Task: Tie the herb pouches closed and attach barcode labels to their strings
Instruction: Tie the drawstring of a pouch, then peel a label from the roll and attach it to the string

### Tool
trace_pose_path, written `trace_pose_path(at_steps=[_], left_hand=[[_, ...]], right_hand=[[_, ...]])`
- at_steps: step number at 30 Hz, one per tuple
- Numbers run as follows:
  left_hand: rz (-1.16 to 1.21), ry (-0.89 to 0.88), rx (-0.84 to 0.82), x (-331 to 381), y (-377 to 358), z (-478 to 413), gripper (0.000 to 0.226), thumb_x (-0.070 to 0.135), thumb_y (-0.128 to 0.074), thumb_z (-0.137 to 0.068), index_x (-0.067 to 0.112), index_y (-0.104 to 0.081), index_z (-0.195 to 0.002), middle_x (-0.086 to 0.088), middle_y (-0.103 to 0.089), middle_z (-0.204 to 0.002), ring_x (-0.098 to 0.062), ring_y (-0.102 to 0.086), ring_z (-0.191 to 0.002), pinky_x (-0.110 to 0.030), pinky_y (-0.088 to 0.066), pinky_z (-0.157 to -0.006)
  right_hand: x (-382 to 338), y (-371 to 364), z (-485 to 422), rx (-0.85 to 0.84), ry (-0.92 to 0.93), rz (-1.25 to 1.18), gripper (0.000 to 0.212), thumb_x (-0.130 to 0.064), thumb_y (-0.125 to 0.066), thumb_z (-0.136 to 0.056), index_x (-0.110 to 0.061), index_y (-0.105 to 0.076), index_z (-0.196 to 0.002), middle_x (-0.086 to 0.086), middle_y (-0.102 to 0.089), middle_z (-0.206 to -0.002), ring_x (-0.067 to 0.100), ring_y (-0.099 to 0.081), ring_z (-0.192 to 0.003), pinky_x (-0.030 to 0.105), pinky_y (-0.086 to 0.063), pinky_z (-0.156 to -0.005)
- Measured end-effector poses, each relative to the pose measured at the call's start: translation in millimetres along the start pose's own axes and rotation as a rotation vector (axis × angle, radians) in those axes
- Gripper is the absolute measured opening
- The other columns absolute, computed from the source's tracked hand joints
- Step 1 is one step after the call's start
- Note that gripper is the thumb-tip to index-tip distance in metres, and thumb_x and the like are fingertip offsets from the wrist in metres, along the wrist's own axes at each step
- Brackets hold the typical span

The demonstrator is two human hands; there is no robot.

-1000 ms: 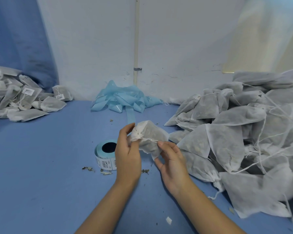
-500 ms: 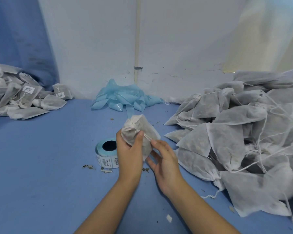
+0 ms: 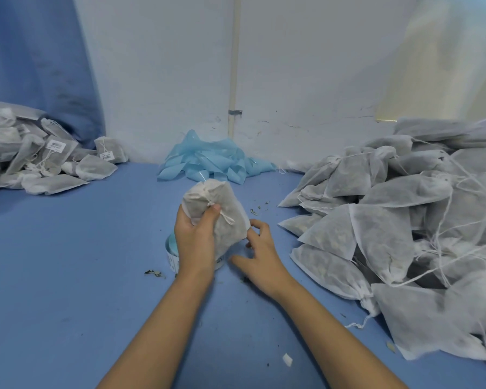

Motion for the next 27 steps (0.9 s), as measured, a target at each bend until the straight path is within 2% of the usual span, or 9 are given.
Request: trace_pose_path(at_steps=[2, 5, 7, 9, 11, 13, 18, 23, 27], left_hand=[[0.023, 0.038, -0.017, -2.1, -0.7, -0.1, 0.023, 0.001, -0.056, -0.089, 0.022, -0.061, -0.096, 0.005, -0.067, -0.087, -0.004, -0.064, -0.075, -0.020, -0.053, -0.068], [0.012, 0.100, -0.056, -6.0, -4.2, 2.0, 0.026, -0.006, -0.049, -0.086, 0.018, -0.060, -0.085, 0.010, -0.066, -0.067, -0.001, -0.063, -0.060, -0.016, -0.050, -0.053], [-0.105, 0.099, -0.056, -5.7, -5.1, 4.8, 0.026, -0.006, -0.046, -0.084, 0.016, -0.056, -0.075, 0.015, -0.061, -0.053, 0.004, -0.057, -0.050, -0.011, -0.044, -0.048], [-0.345, 0.066, -0.035, -5.2, -2.6, 7.2, 0.026, 0.000, -0.044, -0.083, 0.016, -0.049, -0.064, 0.015, -0.054, -0.047, 0.003, -0.050, -0.047, -0.011, -0.037, -0.045], [-0.562, 0.029, -0.024, -5.4, 2.2, 9.1, 0.026, 0.006, -0.043, -0.084, 0.017, -0.042, -0.060, 0.008, -0.052, -0.056, -0.009, -0.048, -0.058, -0.022, -0.035, -0.054], [-0.736, -0.028, -0.040, -7.0, 8.2, 8.5, 0.028, 0.010, -0.042, -0.087, 0.018, -0.038, -0.061, 0.000, -0.050, -0.072, -0.020, -0.044, -0.067, -0.033, -0.031, -0.062], [-1.081, -0.223, -0.105, -5.3, 15.7, 16.0, 0.018, 0.014, -0.038, -0.092, 0.013, -0.045, -0.075, 0.005, -0.045, -0.092, -0.019, -0.042, -0.070, -0.032, -0.030, -0.065], [-1.287, -0.123, -0.124, -2.9, 27.9, 12.3, 0.023, 0.017, -0.040, -0.089, 0.009, -0.044, -0.068, -0.005, -0.055, -0.080, -0.024, -0.045, -0.065, -0.033, -0.031, -0.057], [-1.356, -0.062, -0.187, -3.2, 34.6, 11.8, 0.022, 0.017, -0.042, -0.087, 0.008, -0.050, -0.068, -0.004, -0.055, -0.066, -0.014, -0.045, -0.057, -0.027, -0.028, -0.048]], right_hand=[[-2.5, -0.8, -0.9, -0.009, 0.016, -0.012, 0.032, -0.018, -0.066, -0.081, -0.046, -0.052, -0.086, -0.012, -0.031, -0.130, 0.012, -0.046, -0.107, 0.030, -0.043, -0.093], [-5.5, -3.0, -2.5, 0.019, 0.031, -0.085, 0.034, -0.022, -0.064, -0.072, -0.053, -0.055, -0.083, -0.007, -0.038, -0.127, 0.017, -0.051, -0.110, 0.038, -0.047, -0.092], [-3.2, -4.4, -5.7, 0.024, 0.064, -0.028, 0.035, -0.020, -0.062, -0.077, -0.051, -0.048, -0.086, -0.010, -0.040, -0.120, 0.018, -0.049, -0.111, 0.036, -0.046, -0.091], [0.1, -4.1, -7.6, 0.047, 0.085, 0.006, 0.031, -0.022, -0.060, -0.080, -0.048, -0.045, -0.085, -0.019, -0.044, -0.103, 0.012, -0.047, -0.099, 0.028, -0.041, -0.081], [6.2, -0.9, -9.5, 0.085, 0.058, 0.033, 0.031, -0.020, -0.057, -0.081, -0.047, -0.042, -0.077, -0.022, -0.045, -0.086, 0.000, -0.042, -0.084, 0.022, -0.034, -0.070], [10.9, 3.5, -9.5, 0.117, 0.018, 0.106, 0.027, -0.022, -0.058, -0.086, -0.045, -0.045, -0.079, -0.018, -0.050, -0.086, -0.004, -0.043, -0.084, 0.017, -0.033, -0.066], [7.1, 6.7, -7.7, 0.150, 0.092, 0.351, 0.005, -0.027, -0.056, -0.092, -0.027, -0.051, -0.091, -0.013, -0.057, -0.089, 0.004, -0.040, -0.079, 0.024, -0.030, -0.065], [3.5, 6.1, -6.9, 0.126, 0.147, 0.321, 0.015, -0.025, -0.058, -0.093, -0.028, -0.060, -0.107, -0.018, -0.057, -0.092, 0.001, -0.042, -0.085, 0.019, -0.033, -0.074], [-3.1, 5.0, -4.9, 0.150, 0.208, 0.419, 0.017, -0.019, -0.057, -0.093, -0.024, -0.067, -0.107, -0.013, -0.065, -0.095, 0.010, -0.048, -0.092, 0.028, -0.038, -0.081]])
Point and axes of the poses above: each hand's wrist, its own z-axis away from the middle knuckle, its own y-axis out of the back of the hand, x = y × z, the point moved 4 cm from there along -z, towards the middle knuckle
